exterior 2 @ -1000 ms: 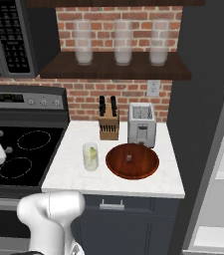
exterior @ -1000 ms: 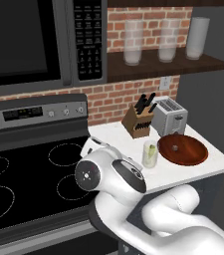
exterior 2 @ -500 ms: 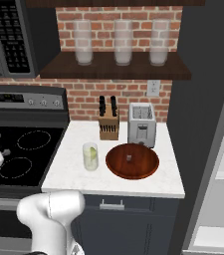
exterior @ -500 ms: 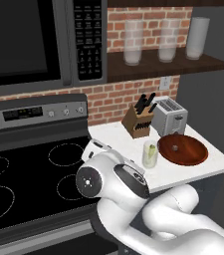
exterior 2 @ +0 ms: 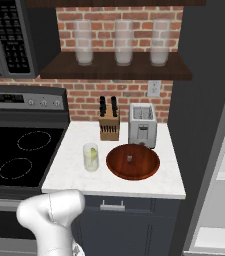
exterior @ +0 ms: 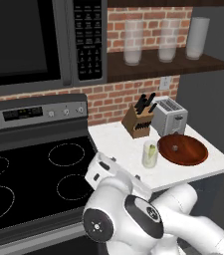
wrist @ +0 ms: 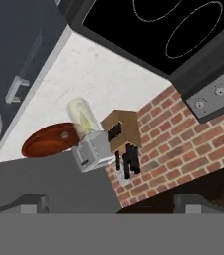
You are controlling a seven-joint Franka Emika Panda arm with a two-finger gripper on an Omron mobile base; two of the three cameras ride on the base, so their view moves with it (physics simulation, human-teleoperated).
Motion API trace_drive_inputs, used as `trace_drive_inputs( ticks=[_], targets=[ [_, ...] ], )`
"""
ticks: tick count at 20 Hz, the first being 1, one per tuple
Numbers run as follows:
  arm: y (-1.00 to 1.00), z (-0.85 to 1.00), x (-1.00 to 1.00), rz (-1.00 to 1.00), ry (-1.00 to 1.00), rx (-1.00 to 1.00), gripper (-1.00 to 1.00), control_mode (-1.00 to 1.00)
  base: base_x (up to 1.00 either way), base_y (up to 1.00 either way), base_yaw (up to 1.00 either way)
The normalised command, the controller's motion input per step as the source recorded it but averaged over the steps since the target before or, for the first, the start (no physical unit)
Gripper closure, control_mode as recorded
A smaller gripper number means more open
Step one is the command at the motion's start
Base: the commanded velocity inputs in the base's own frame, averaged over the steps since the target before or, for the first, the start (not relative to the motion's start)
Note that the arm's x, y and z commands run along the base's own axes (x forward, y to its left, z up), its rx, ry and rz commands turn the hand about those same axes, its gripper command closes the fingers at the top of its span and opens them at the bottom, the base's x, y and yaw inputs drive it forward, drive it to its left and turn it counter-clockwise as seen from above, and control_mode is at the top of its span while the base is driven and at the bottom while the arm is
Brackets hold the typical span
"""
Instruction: Grab a lemon wedge from the fridge and one ice cube from the ice bowl, and put them in the glass of lemonade.
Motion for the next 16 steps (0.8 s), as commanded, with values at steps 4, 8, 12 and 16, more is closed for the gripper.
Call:
trace_drive_inputs(
  ticks=[4, 8, 12, 16],
  targets=[
    [-0.21, 0.0, -0.67, 0.0, -0.22, 0.12, -1.0, -1.0, 0.0, 0.0, 0.0],
    [-0.25, 0.0, -0.75, 0.0, -0.23, 0.13, -1.0, -1.0, 0.0, 0.0, 0.0],
    [-0.25, 0.0, -0.6, 0.0, -0.17, 0.12, -1.0, -1.0, 0.0, 0.0, 0.0],
    [-0.3, 0.0, -0.51, 0.0, -0.14, 0.15, -1.0, -1.0, 0.0, 0.0, 0.0]
  ],
)
